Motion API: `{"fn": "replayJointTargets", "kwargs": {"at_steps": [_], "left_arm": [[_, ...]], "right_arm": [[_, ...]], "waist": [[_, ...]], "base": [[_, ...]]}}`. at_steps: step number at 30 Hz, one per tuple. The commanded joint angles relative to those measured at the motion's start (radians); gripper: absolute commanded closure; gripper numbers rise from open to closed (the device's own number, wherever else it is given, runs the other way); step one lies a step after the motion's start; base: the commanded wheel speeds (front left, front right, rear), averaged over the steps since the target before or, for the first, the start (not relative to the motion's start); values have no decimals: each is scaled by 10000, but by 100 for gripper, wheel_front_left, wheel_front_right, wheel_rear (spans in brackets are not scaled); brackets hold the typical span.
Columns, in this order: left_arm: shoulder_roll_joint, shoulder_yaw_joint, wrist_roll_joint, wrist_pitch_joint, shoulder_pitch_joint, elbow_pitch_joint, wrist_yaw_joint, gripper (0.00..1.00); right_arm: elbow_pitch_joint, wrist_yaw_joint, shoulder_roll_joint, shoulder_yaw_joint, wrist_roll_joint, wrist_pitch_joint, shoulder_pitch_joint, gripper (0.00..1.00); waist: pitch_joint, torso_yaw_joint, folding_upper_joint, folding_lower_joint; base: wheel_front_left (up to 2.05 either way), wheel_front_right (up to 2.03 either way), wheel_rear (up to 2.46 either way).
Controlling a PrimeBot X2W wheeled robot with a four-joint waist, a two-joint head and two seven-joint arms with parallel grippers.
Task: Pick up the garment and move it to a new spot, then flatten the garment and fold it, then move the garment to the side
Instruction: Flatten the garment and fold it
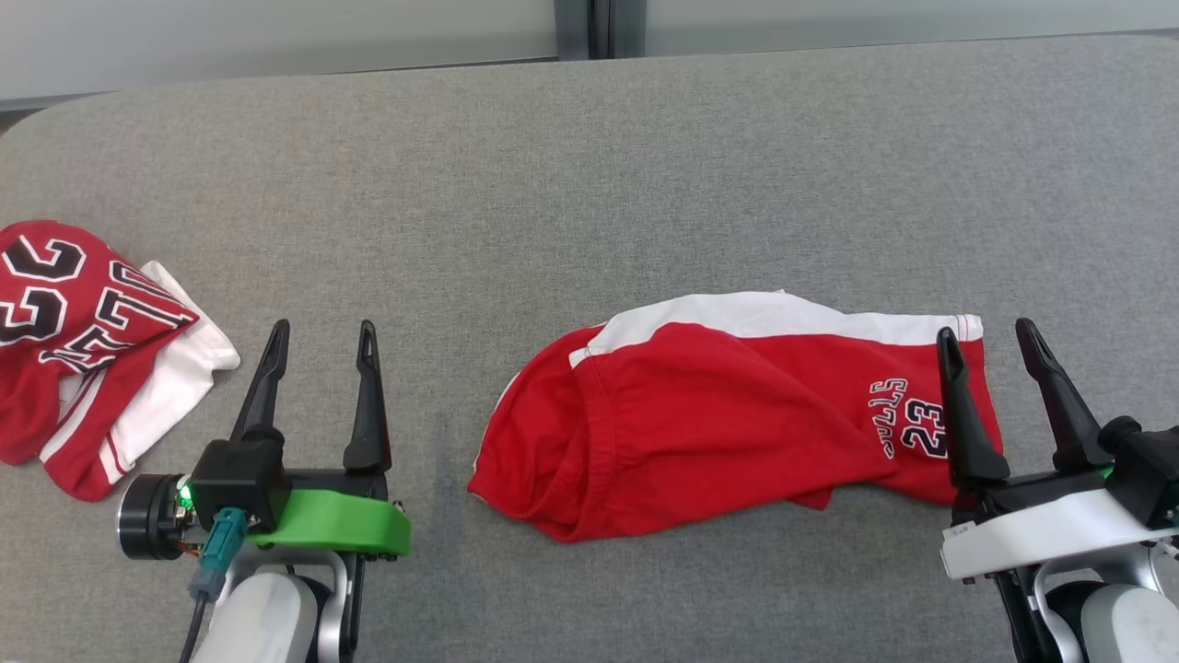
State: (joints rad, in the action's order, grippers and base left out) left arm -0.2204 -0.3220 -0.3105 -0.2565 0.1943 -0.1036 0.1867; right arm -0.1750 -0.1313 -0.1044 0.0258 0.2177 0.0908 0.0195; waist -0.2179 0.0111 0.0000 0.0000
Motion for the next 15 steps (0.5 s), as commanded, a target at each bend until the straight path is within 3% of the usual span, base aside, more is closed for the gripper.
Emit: {"fn": "replayJointTargets", "kwargs": {"at_steps": [1, 9, 13, 15], "left_arm": [[-91, 27, -55, 21, -147, 7, 91, 0], [-144, -77, -65, 188, -118, 150, 142, 0], [-168, -414, 77, 560, 454, 252, -166, 0], [-36, -799, 62, 1018, 971, 261, -532, 0]], "right_arm": [[-96, 11, 36, -5, 13, -28, 123, 0], [-241, 11, 71, 11, 27, -179, 196, 0], [-307, 11, 74, 7, 32, -196, 103, 0], [-333, 11, 58, -10, 44, -230, 6, 0]], "waist": [[41, -16, 0, 0], [2, -39, 0, 0], [-213, -26, 0, 0], [-385, -15, 0, 0]], "base": [[0, 0, 0], [0, 0, 0], [0, 0, 0], [0, 0, 0]]}}
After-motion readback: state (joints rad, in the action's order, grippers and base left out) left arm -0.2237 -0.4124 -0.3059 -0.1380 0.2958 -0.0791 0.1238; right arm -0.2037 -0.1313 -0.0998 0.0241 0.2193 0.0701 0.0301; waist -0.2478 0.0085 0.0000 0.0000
